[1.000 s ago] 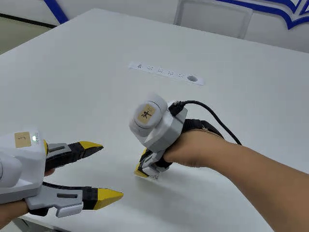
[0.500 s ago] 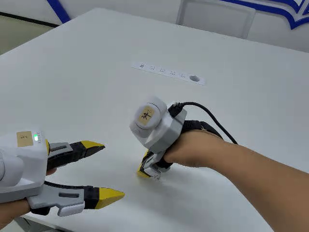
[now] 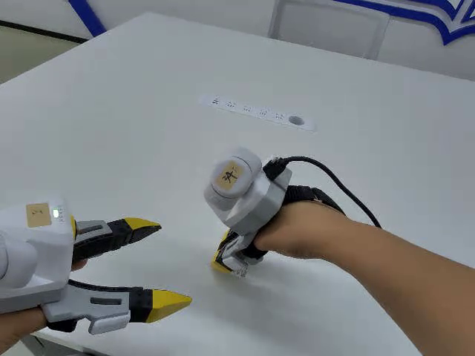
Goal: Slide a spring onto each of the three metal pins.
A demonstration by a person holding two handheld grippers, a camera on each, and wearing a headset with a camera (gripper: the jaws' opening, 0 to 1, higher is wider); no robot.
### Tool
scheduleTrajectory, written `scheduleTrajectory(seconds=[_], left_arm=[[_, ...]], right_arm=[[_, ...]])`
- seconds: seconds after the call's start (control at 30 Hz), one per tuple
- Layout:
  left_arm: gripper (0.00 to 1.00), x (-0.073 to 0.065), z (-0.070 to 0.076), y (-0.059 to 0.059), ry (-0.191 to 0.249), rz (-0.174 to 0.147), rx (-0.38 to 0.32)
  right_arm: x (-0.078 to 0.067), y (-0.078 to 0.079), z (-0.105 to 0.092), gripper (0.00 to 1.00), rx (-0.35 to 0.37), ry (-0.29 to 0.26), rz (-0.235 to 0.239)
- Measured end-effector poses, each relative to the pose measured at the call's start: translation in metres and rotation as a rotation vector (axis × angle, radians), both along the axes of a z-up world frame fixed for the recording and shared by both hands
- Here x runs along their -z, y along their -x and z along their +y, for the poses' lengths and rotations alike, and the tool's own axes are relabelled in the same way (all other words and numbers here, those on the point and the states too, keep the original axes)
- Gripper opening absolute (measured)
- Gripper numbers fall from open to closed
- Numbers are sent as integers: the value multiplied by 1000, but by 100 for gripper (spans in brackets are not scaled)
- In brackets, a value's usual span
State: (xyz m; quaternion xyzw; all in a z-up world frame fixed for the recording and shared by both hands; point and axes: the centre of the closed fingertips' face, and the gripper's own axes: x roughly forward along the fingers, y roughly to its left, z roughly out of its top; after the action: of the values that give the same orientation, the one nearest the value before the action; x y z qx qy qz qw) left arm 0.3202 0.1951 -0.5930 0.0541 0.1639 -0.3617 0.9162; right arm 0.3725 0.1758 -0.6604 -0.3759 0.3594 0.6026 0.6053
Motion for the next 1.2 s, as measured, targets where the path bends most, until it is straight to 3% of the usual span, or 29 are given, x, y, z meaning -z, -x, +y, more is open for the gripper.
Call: scheduleTrajectory(seconds=[1.2], left_arm=[[67, -5, -13, -4, -12, -6, 41]], right_arm=[[-49, -11, -36, 11, 137, -167, -35]])
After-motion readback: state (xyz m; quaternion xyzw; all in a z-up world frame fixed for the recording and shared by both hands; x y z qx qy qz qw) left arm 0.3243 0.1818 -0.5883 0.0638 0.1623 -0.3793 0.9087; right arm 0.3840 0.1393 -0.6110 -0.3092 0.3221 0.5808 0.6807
